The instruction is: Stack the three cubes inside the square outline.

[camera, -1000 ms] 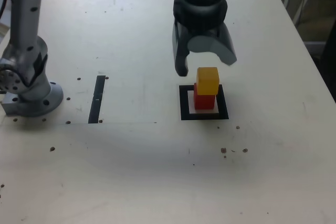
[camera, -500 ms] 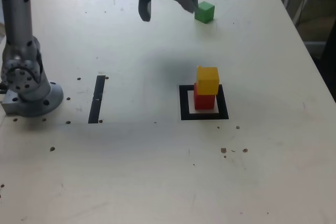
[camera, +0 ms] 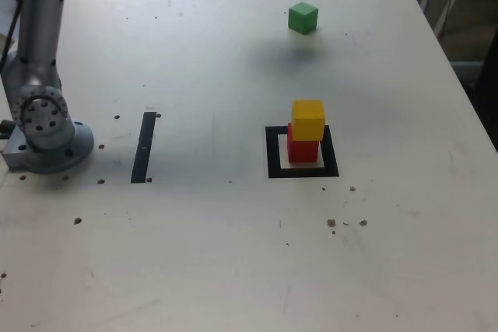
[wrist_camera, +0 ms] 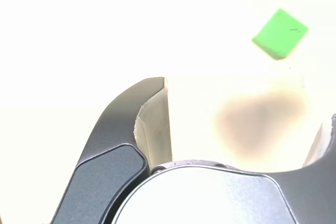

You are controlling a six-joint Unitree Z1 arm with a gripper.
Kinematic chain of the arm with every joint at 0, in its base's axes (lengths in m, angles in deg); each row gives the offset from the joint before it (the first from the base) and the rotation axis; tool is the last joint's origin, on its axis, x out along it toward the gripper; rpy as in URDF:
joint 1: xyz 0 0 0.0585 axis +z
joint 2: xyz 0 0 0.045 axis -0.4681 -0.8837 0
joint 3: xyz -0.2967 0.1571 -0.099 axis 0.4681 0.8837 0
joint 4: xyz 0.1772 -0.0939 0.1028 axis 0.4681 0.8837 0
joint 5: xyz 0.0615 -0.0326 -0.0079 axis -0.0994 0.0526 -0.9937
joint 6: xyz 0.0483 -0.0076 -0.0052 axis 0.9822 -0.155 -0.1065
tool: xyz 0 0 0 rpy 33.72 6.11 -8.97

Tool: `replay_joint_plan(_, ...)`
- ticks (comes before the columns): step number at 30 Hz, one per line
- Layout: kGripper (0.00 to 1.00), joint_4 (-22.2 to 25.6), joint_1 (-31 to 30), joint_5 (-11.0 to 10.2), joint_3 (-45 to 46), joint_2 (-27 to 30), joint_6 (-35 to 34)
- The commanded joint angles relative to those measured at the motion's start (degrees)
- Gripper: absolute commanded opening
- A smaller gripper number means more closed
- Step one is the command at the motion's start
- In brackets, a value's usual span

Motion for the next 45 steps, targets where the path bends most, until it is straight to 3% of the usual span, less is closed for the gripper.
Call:
replay_joint_plan(1, 1.00, 0.7, 0.5, -0.1, -4.0, -2.5, 9.2)
replay_joint_plan(8, 0.99, 2.8, 1.6, 0.2, -17.9, -9.7, 19.8)
replay_joint_plan(13, 0.97, 4.1, 4.5, 2.5, -22.7, -15.4, 24.1)
replay_joint_plan(20, 0.97, 0.6, 7.7, 5.8, -22.2, -19.9, 28.3)
replay_joint_plan(29, 0.97, -0.4, 7.4, 8.2, -18.9, -20.5, 29.9)
replay_joint_plan(40, 0.93, -0.6, 7.3, 9.3, -17.4, -21.4, 30.0)
replay_joint_plan(45, 0.86, -0.6, 7.1, 9.4, -17.7, -22.0, 30.0)
